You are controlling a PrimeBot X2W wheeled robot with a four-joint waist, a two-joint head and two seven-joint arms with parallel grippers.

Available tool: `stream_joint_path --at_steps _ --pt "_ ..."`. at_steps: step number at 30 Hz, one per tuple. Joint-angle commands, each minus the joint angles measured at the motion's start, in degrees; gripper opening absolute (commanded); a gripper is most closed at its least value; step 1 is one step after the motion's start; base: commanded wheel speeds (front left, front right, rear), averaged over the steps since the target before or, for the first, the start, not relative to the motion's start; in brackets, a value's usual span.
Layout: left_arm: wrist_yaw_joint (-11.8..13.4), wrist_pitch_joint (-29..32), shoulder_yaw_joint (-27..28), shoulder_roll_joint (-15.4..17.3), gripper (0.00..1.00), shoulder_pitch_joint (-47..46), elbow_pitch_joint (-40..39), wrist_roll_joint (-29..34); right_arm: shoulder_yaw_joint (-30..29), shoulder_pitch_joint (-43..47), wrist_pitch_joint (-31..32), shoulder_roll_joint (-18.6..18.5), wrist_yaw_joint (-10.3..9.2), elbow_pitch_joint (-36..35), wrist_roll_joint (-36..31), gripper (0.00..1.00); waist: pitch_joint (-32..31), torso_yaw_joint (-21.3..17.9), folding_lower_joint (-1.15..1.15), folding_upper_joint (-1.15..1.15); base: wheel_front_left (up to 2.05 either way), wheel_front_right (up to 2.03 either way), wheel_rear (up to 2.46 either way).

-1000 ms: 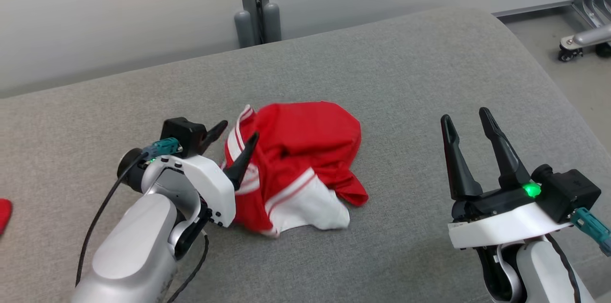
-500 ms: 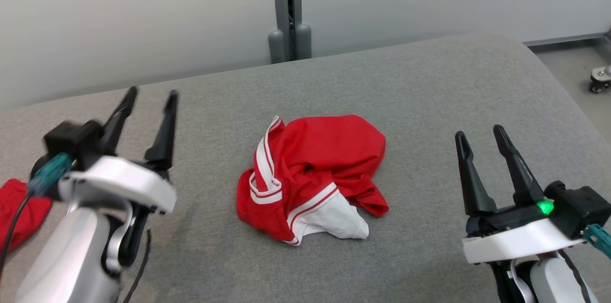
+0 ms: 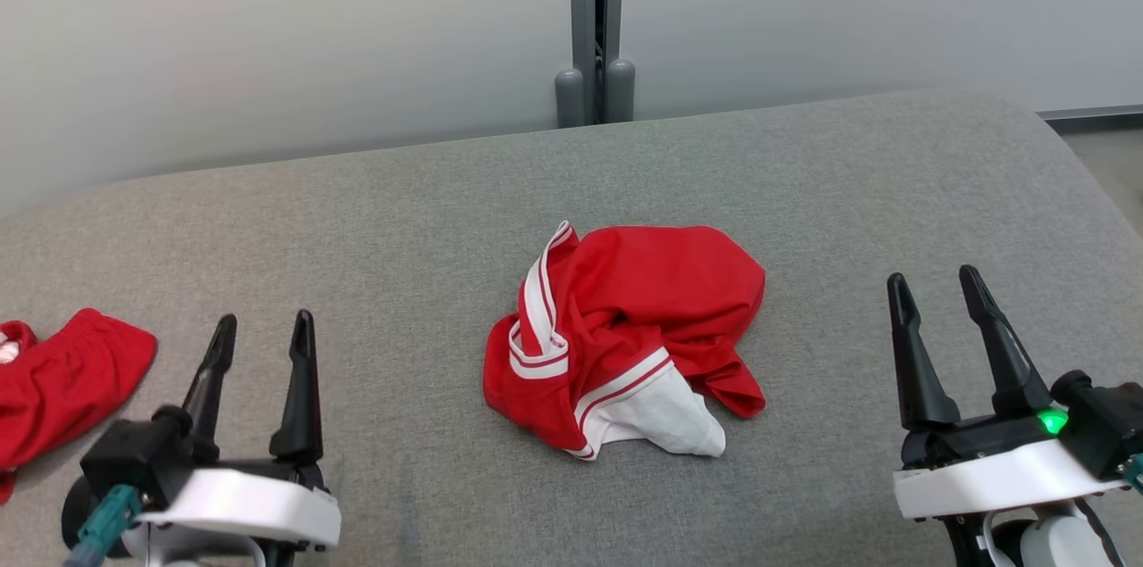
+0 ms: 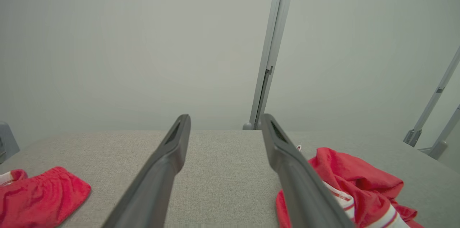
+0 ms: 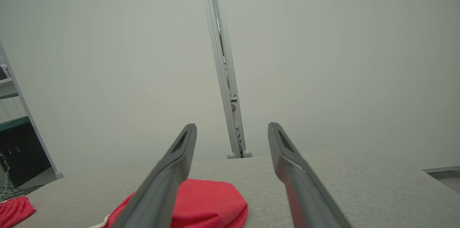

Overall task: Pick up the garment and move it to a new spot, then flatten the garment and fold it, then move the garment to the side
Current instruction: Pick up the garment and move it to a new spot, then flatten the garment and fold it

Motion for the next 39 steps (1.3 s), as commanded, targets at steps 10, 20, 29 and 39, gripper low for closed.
stream_joint_path --at_steps 10,20,29,39 --pt "2.4 -3.0 0.3 -4.6 1.00 3.3 -0.1 0.6 -1.8 3.5 0.4 0.3 0.09 -0.7 -0.3 1.00 -0.6 1.4 0.00 0.00 0.00 0.00 0.00" --pt "1.3 -3.4 -0.2 -5.7 1.00 2.7 1.4 1.4 -1.6 2.8 1.3 0.3 0.09 -1.7 -0.3 1.00 -0.8 1.3 0.00 0.00 0.00 0.00 0.00" --pt "1.3 -3.6 -0.2 -6.0 1.00 2.4 2.1 1.5 -1.6 3.0 1.6 0.4 0.09 -2.0 -0.5 1.00 -0.7 1.2 0.00 0.00 0.00 0.00 0.00" --pt "1.2 -3.5 -0.6 -5.9 1.00 1.9 2.8 1.2 -1.4 2.6 1.6 0.5 0.09 -1.8 -0.3 1.00 -0.8 1.0 0.00 0.00 0.00 0.00 0.00"
